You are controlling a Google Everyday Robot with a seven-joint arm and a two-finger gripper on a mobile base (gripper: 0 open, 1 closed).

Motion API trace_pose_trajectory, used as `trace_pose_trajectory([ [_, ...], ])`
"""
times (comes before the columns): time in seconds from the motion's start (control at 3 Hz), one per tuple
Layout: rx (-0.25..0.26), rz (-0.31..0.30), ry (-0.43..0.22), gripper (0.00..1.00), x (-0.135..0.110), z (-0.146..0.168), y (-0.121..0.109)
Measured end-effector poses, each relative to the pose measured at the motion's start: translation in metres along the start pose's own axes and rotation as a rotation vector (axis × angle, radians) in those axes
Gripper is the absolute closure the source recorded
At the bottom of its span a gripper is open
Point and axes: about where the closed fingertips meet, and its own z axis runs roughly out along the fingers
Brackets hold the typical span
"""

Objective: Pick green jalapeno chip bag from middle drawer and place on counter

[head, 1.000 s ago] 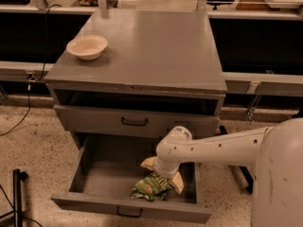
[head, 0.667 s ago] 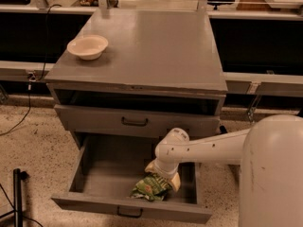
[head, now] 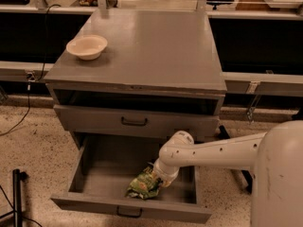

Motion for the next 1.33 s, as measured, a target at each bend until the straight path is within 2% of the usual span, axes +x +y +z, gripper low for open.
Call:
trace_pose_trajectory([
  [0.33,0.123,-0.076,-0.029,0.95,-0.019,-0.025,-0.014],
  [0.67,0.287,-0.165,-0.011,1.0,-0.041,-0.073,-0.024],
  [1.0,0.43,-0.238,0.012,1.0,-0.073,-0.129,-0.038],
  [1.33,0.557,-0.275,0.003,1.0,-0.096,-0.204,-0.056],
])
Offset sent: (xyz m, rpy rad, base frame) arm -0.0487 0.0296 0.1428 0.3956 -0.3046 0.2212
